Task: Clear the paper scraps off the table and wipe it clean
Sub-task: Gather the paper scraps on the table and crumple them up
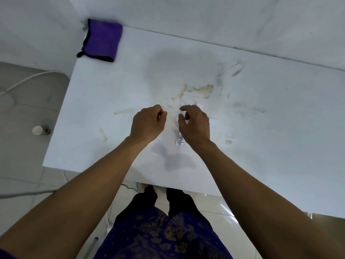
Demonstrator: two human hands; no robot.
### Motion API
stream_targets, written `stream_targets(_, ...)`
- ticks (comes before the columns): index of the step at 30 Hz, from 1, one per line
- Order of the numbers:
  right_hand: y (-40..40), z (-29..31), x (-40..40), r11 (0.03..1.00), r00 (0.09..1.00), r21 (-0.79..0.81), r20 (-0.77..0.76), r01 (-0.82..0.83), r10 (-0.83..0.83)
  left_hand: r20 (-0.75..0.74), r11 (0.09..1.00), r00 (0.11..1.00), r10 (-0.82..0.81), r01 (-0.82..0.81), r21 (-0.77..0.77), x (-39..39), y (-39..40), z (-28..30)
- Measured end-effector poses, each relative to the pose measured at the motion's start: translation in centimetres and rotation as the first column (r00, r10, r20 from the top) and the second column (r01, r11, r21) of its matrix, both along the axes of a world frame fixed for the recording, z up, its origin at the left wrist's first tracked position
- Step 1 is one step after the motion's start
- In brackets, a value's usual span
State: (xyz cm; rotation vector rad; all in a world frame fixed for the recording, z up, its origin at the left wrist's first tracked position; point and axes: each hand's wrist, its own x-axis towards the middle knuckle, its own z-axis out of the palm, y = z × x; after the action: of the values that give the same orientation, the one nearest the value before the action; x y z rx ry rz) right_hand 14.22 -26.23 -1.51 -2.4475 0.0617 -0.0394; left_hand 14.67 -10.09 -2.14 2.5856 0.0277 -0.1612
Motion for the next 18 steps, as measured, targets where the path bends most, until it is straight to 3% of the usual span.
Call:
stream_targets(6, 7.9, -1.7, 0.6, 0.975, 0.971, 0.013, -0.093, -0.220, 0.220, 0.070, 0.970, 0.969, 0.235, -0.239, 0.050, -5.8, 10.2, -1.9)
stream_targets(9, 11.1, -2.9, 1.3, 0.956, 0.942, 0.014, -0.166, -0.294, 0.293, 0.005, 0.940, 0.943, 0.333, -0.332, 0.074, -9.0, 14.5, -3.6)
stream_targets(14, 14.4, -4.8, 3.1, 0.928, 0.912, -0.122, -0.268, -0.352, 0.311, -0.028, 0.958, 0.959, 0.283, -0.281, 0.057, -10.0, 16.8, -5.3)
stream_targets(18, 15.3, -5.9, 4.1, 0.901, 0.919, -0.223, -0.223, -0.373, 0.325, 0.057, 0.957, 0.960, 0.275, -0.279, 0.079, -8.7, 16.9, -5.8)
